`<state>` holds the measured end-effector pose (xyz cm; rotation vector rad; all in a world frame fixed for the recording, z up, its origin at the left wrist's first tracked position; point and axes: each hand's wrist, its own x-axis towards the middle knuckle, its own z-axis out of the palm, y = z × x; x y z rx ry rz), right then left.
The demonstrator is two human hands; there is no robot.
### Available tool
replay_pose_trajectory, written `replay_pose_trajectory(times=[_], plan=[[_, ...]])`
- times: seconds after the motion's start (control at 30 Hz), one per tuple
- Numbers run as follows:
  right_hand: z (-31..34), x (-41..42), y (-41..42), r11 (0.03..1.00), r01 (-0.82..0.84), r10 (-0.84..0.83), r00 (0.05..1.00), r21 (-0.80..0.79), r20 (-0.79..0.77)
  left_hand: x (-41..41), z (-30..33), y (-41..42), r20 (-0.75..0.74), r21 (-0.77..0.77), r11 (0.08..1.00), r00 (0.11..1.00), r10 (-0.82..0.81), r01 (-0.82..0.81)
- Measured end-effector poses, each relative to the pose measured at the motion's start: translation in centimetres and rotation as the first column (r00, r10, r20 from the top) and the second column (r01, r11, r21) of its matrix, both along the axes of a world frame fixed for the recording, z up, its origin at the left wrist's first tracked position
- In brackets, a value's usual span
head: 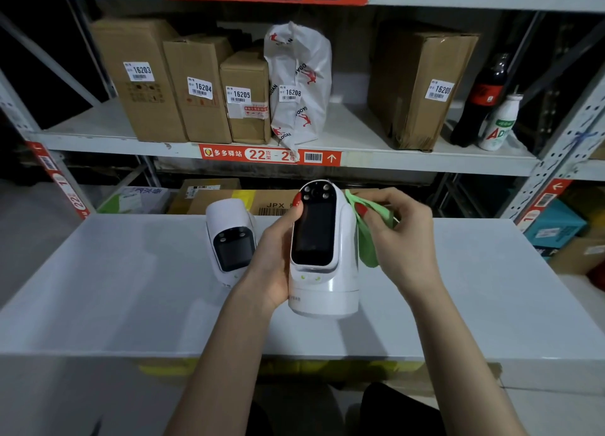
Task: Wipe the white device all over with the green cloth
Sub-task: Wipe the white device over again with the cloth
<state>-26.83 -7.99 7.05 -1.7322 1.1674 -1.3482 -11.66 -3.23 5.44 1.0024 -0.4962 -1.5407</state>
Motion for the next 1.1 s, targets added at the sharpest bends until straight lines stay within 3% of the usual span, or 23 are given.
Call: replay_pose_trajectory(times=[0.23, 0.5, 0.7, 0.97, 1.1], plan=[[-0.6, -0.1, -0.1, 0.999, 0.018, -0.013, 0.984, 0.027, -0.176, 0.4, -0.5, -0.3, -0.043, 0.039, 0.998, 0.998, 0.054, -0.053], [0.2, 0.2, 0.3, 0.997, -0.074, 0.074, 0.997, -0.036, 0.002, 0.4, -0.4, -0.4, -0.013, 0.047, 0.997, 0.998, 0.056, -0.055], [0.0, 0.2, 0.2, 0.997, -0.050, 0.049, 0.999, -0.050, -0.022, 0.2, -0.4, -0.3, -0.025, 0.051, 0.997, 0.998, 0.054, -0.053], [0.5, 0.1, 0.9, 0.948, -0.317, 0.318, 0.948, 0.026, -0.032, 0.2, -0.9, -0.6, -0.072, 0.087, 0.990, 0.991, 0.115, -0.109], [0.3, 0.2, 0.8, 0.958, -0.287, 0.287, 0.958, 0.019, -0.011, 0.2, -1.0, -0.7, -0.084, 0.088, 0.989, 0.988, 0.127, -0.119]])
